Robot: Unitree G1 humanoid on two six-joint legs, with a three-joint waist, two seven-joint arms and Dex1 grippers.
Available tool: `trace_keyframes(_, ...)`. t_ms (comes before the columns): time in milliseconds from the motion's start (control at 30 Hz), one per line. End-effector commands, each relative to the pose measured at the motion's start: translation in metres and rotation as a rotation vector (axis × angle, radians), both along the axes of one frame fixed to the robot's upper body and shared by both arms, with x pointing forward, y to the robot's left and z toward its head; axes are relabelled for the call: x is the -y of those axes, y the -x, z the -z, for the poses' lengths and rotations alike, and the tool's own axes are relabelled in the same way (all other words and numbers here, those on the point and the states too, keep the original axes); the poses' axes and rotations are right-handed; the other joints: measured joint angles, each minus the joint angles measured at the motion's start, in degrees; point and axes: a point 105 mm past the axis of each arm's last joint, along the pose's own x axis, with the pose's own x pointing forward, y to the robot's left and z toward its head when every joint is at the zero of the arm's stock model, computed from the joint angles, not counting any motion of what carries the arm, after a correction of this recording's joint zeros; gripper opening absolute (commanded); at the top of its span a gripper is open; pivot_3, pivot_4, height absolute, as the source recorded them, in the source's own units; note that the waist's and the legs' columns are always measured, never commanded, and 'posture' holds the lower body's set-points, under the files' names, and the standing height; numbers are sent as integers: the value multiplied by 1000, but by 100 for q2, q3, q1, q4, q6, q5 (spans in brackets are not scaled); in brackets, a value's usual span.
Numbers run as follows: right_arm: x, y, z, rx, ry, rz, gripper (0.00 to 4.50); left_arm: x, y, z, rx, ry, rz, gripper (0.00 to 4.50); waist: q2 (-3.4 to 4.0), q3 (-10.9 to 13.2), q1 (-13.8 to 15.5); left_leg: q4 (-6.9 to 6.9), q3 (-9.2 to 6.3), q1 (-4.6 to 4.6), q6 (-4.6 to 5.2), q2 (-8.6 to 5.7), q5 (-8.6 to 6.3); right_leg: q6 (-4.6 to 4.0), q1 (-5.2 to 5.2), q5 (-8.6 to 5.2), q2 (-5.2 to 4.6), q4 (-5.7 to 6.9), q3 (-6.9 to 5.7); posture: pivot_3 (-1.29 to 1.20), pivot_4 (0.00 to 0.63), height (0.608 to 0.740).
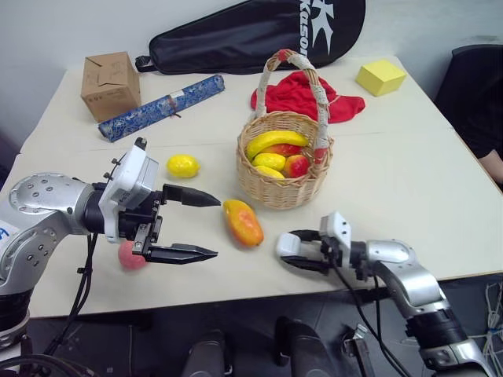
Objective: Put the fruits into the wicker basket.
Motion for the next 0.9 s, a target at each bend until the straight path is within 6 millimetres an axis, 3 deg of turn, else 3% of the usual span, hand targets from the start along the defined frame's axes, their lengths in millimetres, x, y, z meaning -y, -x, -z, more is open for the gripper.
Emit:
trace_keyframes(33, 64, -11, -33, 55, -25, 244, 2789, -1, -3, -7, 47, 20, -19, 4500, 0, 0, 18, 2, 0, 0, 3, -2, 1, 2, 1, 1, -2, 0, 0, 0, 150, 740)
trace_keyframes(133, 132, -21, -34, 100, 104, 516, 2789, -2, -6, -7, 58, 31, -36, 4500, 0, 0, 6, 2, 1, 2, 6, -3, 1, 4, 2, 3, -2, -2, 3, 0, 150, 740)
trace_keyframes(200, 157, -25, -32, 109, 161, 618, 2789, -2, -9, -7, 65, 41, -48, 4500, -1, 0, 0, 2, 2, 4, 5, -1, 1, 1, 2, 1, 2, -9, 3, 0, 150, 740)
trace_keyframes(367, 173, -38, -24, 107, 180, 711, 2789, -1, -15, -7, 81, 69, -83, 4500, 0, 0, -51, 0, 22, 18, -1, 10, 2, 0, 2, 0, 11, 4, 18, 0, 150, 740)
trace_keyframes(467, 174, -43, -23, 66, 128, 737, 3872, -4, -18, -6, 85, 77, -121, 4500, 0, 0, -59, -1, 39, 34, -1, 12, 2, 0, 4, 0, 10, 2, 29, 0, 150, 740)
trace_keyframes(533, 165, -44, -36, 51, 50, 698, 4475, -10, -18, -5, 82, 84, -154, 4500, 1, 0, -58, 0, 40, 35, -1, 12, 2, 0, 4, 0, 10, 3, 32, 0, 150, 740)
trace_keyframes(667, 139, -43, -85, 108, 5, 535, 4475, -29, -14, -3, 76, 92, -268, 4500, 8, 5, -77, -3, 45, 37, -3, 21, 0, -1, 4, 0, 12, 12, 34, 0, 150, 740)
trace_keyframes(767, 106, -33, -117, 142, -20, 348, 4475, -53, -11, -2, 69, 110, -408, 4500, 10, 6, -104, -3, 45, 37, -3, 23, -2, -3, 3, -1, 10, 6, 32, 0, 150, 740)
trace_keyframes(833, 69, -9, -140, 120, -43, 91, 4475, -91, -9, -1, 38, 176, -614, 4500, 10, 6, -107, -3, 42, 40, -8, 30, -8, -12, 4, -7, 10, 1, 27, 0, 150, 740)
trace_keyframes(900, 39, 22, -154, 111, -16, -162, 4475, -115, 10, 9, 4, 185, -733, 4500, 15, 9, -157, -6, 43, 41, -14, 45, -21, -24, 2, -13, 2, 4, 27, 0, 150, 740)
